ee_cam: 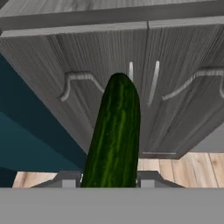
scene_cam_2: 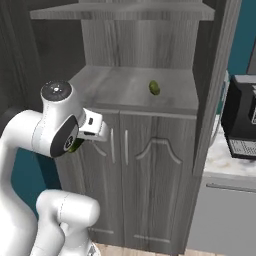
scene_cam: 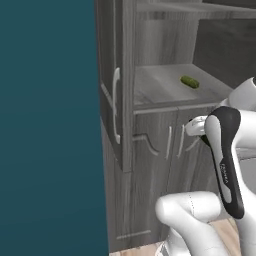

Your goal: Pick the cucumbers from the cabinet and place them in one bowl. Pick the kiwi from the sink and place it in the other bowl.

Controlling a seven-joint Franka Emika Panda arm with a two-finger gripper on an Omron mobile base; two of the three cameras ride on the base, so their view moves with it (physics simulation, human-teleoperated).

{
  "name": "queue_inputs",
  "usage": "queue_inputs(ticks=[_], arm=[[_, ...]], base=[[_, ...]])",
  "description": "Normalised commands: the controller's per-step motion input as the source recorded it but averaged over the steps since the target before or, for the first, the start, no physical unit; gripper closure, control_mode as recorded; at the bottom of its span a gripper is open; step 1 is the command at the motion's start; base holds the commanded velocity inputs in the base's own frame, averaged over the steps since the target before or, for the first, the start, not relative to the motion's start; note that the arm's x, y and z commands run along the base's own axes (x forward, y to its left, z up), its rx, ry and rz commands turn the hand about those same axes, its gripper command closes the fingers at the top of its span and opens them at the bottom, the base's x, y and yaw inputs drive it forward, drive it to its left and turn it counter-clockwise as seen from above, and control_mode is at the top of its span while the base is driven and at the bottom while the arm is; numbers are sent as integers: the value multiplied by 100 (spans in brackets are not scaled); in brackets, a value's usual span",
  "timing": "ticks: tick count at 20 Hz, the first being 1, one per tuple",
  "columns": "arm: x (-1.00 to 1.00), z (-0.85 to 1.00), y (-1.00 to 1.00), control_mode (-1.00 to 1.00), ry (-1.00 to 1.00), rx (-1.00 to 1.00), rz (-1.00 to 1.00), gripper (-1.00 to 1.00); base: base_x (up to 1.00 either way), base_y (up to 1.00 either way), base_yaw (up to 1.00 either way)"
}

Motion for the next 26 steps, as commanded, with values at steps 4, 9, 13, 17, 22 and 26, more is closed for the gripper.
queue_inputs(ticks=[4,9,13,17,22,26], arm=[[0,0,0,100,0,0,0,100],[0,0,0,100,0,0,0,100],[0,0,0,100,0,0,0,100],[0,0,0,100,0,0,0,100],[0,0,0,100,0,0,0,100],[0,0,0,100,0,0,0,100]], base=[[-55,-14,-6],[-52,-15,-6],[-57,-27,-6],[-55,-47,-6],[-45,-55,-4],[-2,-76,6]])
